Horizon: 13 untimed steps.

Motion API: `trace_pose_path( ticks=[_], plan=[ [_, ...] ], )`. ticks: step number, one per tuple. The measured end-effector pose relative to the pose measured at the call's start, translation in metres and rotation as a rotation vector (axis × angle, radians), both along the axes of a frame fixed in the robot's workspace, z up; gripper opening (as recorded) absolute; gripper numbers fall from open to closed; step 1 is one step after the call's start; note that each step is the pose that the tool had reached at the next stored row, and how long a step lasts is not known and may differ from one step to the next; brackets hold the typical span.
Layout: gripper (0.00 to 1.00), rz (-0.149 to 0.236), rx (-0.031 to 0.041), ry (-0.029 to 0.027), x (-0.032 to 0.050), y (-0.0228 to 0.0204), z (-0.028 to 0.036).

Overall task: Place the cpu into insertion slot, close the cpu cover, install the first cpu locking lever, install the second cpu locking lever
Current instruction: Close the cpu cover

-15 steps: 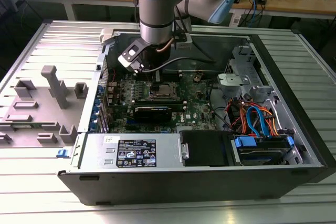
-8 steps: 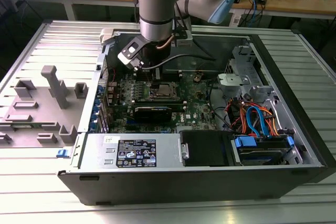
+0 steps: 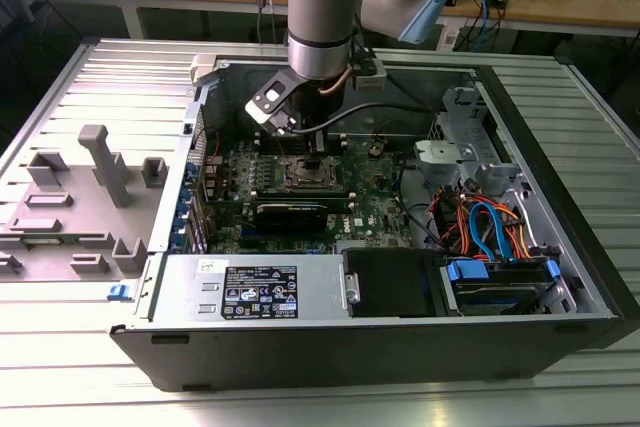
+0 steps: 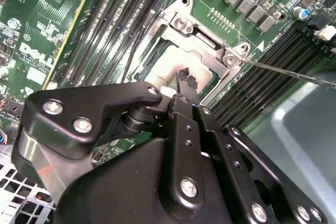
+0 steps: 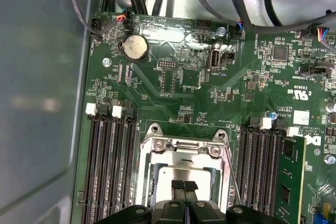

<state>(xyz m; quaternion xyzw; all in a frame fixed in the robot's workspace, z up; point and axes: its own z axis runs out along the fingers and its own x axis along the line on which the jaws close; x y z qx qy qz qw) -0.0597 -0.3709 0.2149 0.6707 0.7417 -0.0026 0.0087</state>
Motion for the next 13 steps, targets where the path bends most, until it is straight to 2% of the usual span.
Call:
trace_pose_path(
  ticks=[9, 11, 13],
  plan=[
    [0.11, 0.000, 0.0000, 0.0000, 0.0018, 0.0000, 0.0000],
    [0.11, 0.000, 0.0000, -0.0001, 0.0059, 0.0000, 0.0000],
    [0.11, 0.000, 0.0000, 0.0000, 0.0061, 0.0000, 0.0000]
  ],
)
